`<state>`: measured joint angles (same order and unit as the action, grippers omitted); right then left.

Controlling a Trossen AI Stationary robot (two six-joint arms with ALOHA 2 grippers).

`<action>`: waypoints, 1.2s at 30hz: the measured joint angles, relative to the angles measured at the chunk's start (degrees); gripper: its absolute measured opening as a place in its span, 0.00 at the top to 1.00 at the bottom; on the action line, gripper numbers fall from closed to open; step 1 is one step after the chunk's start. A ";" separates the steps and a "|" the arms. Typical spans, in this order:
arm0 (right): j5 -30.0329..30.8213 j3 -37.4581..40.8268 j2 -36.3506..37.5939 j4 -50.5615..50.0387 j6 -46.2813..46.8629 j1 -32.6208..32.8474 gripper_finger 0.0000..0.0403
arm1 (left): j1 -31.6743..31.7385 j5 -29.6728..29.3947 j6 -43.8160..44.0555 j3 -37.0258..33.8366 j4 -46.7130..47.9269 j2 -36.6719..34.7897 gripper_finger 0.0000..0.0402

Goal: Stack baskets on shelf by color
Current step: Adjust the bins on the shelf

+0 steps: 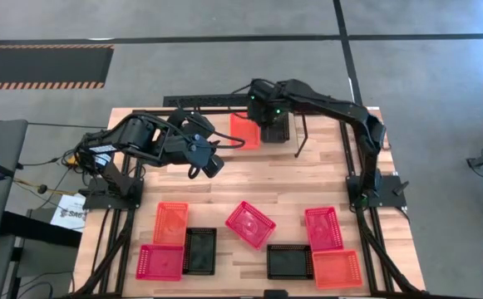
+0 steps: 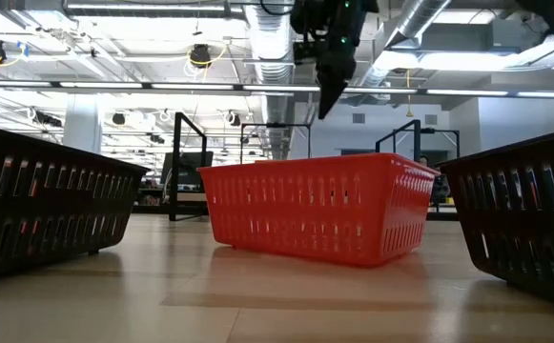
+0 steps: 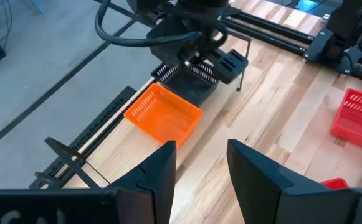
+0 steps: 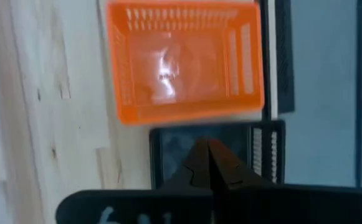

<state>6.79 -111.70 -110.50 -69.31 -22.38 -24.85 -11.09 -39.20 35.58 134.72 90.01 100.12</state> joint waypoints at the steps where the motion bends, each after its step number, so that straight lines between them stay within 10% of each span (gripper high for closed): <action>1: 0.00 0.21 -0.28 -0.43 0.33 -0.48 1.00 | 0.02 0.00 -0.10 0.00 -0.02 0.00 0.67; 14: -0.43 17.17 -0.56 5.41 -1.15 -2.32 1.00 | -1.02 0.09 -0.07 0.00 0.00 0.00 0.67; 36: 1.38 18.62 0.38 0.96 -1.17 2.52 1.00 | -1.16 0.02 0.21 0.00 0.00 0.00 0.67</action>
<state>8.17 -93.08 -110.13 -68.34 -23.55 -22.33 -12.25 -39.18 35.79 134.72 90.02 100.12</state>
